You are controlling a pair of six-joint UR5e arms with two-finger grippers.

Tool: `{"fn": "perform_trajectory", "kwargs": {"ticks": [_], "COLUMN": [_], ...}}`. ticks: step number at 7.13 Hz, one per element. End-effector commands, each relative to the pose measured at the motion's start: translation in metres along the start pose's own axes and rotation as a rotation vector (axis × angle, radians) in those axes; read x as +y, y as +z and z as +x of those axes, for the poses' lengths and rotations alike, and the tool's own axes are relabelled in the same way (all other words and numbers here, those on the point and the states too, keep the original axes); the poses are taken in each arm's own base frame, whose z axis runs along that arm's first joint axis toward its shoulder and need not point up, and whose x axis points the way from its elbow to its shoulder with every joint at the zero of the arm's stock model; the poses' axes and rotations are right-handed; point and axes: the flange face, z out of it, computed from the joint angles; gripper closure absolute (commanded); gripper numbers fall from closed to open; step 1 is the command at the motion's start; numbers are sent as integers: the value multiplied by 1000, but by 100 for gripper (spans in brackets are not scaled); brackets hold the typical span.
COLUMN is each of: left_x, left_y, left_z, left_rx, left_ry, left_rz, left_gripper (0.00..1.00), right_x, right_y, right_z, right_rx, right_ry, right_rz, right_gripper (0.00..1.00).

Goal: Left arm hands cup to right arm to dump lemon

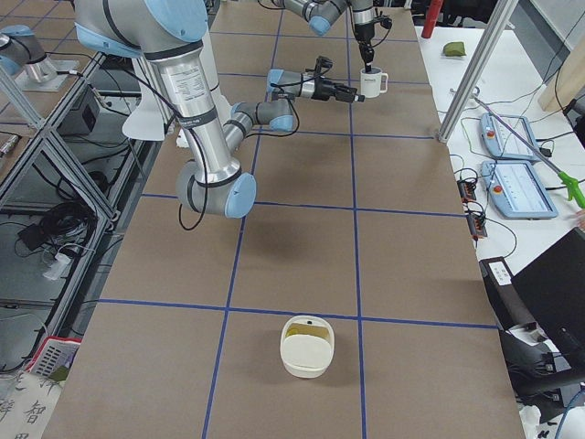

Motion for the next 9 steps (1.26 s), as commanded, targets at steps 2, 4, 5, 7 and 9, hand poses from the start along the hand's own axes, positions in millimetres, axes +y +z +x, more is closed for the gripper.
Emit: {"fn": "perform_trajectory", "kwargs": {"ticks": [2, 4, 5, 7, 9], "left_x": [15, 22, 24, 36, 46], "left_y": [-23, -27, -28, -33, -28], "left_z": [-79, -143, -180, -251, -297], "left_rx": [-48, -141, -175, -239, -279], "left_ry": [37, 149, 201, 304, 431], "left_rz": [0, -21, -40, -79, -134], "left_gripper": [100, 100, 100, 100, 100], "right_x": [-32, -52, -60, -71, -99], "right_y": [48, 74, 81, 94, 102], "right_z": [71, 115, 130, 193, 292], "right_rx": [-3, -26, 0, -76, -265], "right_ry": [63, 81, 78, 125, 25], "right_rz": [-246, -420, -497, -723, -834], "right_gripper": [0, 0, 0, 0, 0]}}
